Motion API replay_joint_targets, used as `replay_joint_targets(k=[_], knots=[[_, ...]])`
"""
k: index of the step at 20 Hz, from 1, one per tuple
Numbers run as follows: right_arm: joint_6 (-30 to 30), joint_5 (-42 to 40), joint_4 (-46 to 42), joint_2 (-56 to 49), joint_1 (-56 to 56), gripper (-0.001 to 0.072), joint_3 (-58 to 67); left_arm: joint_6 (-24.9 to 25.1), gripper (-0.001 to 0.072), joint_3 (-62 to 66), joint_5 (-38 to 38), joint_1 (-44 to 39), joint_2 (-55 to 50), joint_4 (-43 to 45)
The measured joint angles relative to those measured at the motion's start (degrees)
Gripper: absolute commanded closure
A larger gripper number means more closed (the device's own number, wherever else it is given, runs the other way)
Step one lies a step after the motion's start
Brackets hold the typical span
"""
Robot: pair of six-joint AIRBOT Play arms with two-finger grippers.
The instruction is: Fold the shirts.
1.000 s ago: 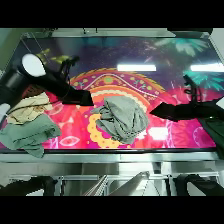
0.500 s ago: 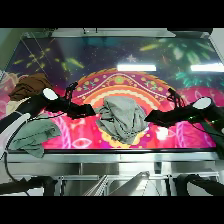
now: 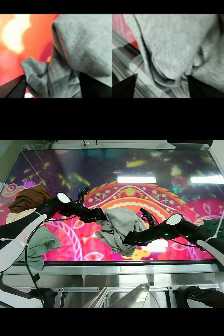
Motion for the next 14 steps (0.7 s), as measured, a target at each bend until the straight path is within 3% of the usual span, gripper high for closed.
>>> replay_joint_targets(k=[2, 3, 4, 9, 14], knots=[[-0.4, -1.4, 1.2, -1.1, 2.0, 0.0031, 0.0, 0.2, 0.0555, 1.4, -1.8, -0.6, -2.1, 0.2], [-0.4, -1.9, 1.6, -1.8, 2.8, 0.0316, 0.0, 0.2, 0.0698, 2.0, -2.8, -0.8, -2.9, 0.8], [-0.6, -2.2, 2.1, -2.5, 3.5, 0.0694, 0.0, 0.2, 0.0699, 2.7, -4.1, -0.9, -3.5, 1.0], [-4.3, -0.9, 5.6, -3.0, 4.8, 0.0696, 1.0, 0.2, 0.07, 6.9, -8.6, 0.1, -1.8, 1.0], [-3.0, 11.7, 0.5, 6.4, -4.8, 0.0695, 8.4, 0.2, 0.07, 11.1, -14.1, 4.5, 11.5, 0.6]])
